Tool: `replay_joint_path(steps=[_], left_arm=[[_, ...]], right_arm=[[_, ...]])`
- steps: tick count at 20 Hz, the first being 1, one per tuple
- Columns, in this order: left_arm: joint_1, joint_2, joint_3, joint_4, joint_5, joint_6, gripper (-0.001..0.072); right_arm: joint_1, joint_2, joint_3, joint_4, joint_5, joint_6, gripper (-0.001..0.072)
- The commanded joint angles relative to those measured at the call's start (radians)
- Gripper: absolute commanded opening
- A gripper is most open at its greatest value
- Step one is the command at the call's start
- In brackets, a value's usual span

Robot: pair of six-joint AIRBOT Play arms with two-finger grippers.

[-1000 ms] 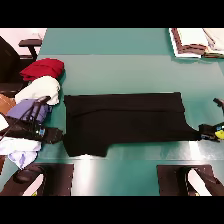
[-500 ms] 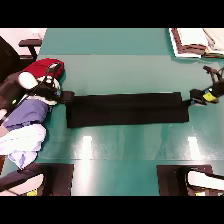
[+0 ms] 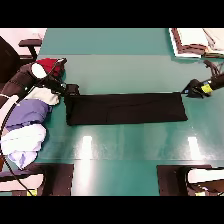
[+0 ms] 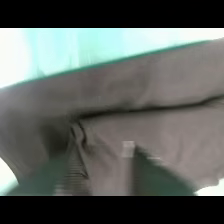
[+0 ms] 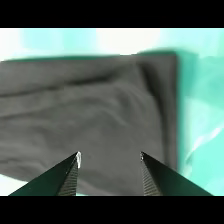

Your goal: Fold the shirts.

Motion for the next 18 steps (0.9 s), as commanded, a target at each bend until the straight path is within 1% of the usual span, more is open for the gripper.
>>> replay_joint_path(steps=[1,2,3,5,8,11,12,13,14,15,16,18], left_arm=[[0.000,0.003,0.016,-0.076,-0.040,0.010,0.0043],[0.000,0.002,0.016,-0.121,-0.034,0.037,0.0028],[0.000,0.001,0.016,-0.168,-0.031,0.048,0.0027],[-0.002,-0.002,0.016,-0.249,-0.019,0.053,0.0027],[-0.043,-0.002,0.013,-0.266,0.022,0.052,0.0027],[-0.134,-0.019,0.014,-0.265,0.084,0.050,0.0027],[-0.169,-0.034,0.014,-0.266,0.111,0.042,0.0027],[-0.201,-0.051,0.015,-0.267,0.140,0.040,0.0026],[-0.233,-0.071,0.015,-0.267,0.173,0.022,0.0026],[-0.261,-0.095,0.023,-0.271,0.201,0.015,0.0026],[-0.286,-0.123,0.038,-0.284,0.225,0.015,0.0026],[-0.332,-0.188,0.097,-0.308,0.253,0.016,0.0026]], right_arm=[[-0.140,0.034,-0.121,0.034,0.004,-0.052,0.0557],[-0.176,0.033,-0.161,0.035,0.000,-0.067,0.0558],[-0.203,0.027,-0.196,0.035,-0.006,-0.084,0.0558],[-0.228,0.002,-0.259,0.046,-0.021,-0.100,0.0558],[-0.214,-0.048,-0.300,0.199,-0.043,-0.146,0.0554],[-0.139,-0.086,-0.298,0.259,-0.103,-0.149,0.0550],[-0.108,-0.089,-0.298,0.265,-0.129,-0.149,0.0492],[-0.080,-0.087,-0.298,0.265,-0.157,-0.154,0.0345],[-0.056,-0.080,-0.297,0.266,-0.176,-0.163,0.0217],[-0.038,-0.067,-0.297,0.266,-0.188,-0.178,0.0054],[-0.030,-0.047,-0.295,0.266,-0.191,-0.179,0.0015],[-0.028,0.015,-0.272,0.269,-0.173,-0.178,0.0015]])
